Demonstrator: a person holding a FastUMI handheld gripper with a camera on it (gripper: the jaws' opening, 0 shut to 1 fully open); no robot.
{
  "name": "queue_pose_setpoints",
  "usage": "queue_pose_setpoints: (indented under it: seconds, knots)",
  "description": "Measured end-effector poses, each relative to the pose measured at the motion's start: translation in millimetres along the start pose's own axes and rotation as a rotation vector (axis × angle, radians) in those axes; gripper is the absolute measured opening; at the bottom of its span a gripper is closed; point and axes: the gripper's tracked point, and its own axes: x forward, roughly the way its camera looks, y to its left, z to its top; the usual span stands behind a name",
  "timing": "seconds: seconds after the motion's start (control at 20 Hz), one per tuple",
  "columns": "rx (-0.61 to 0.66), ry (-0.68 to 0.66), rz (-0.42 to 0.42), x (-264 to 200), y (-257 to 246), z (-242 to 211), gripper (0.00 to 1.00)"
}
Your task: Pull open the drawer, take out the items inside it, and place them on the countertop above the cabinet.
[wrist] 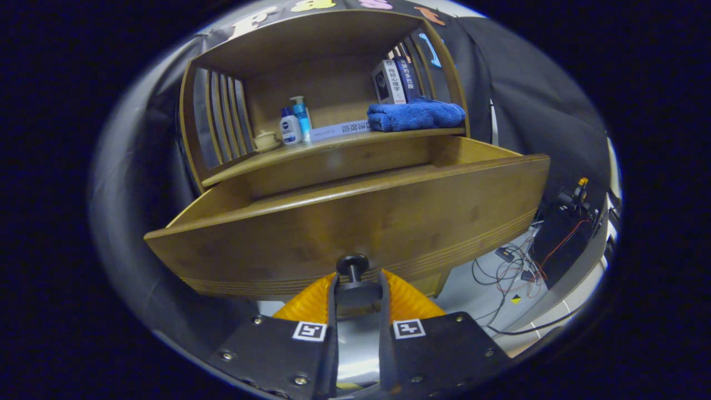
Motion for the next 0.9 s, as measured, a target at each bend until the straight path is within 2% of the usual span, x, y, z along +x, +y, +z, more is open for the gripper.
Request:
queue_pose_setpoints:
  seconds: [0.2, 0.25, 0.3, 0.45, 0.55, 0.7, 0.85, 0.9]
  knots:
    - [-0.002, -0.002, -0.010, 1.4, -1.0, 0.2, 0.29]
    - [-0.002, -0.001, -0.017, 0.5, -1.4, 0.4, 0.36]
    - [0.002, 0.006, -0.024, -2.4, -1.5, -0.4, 0.36]
    - [-0.007, -0.036, -0.045, -19.3, 0.9, 12.7, 0.45]
    - [-0.011, -0.115, -0.034, -37.4, 6.9, 38.1, 0.48]
    - [-0.049, -0.212, -0.060, -55.5, 10.8, 83.6, 0.49]
    - [-0.065, -0.264, -0.072, -53.3, 22.3, 130.8, 0.65]
    - [-0.058, -0.250, -0.098, -48.0, 21.8, 140.9, 0.70]
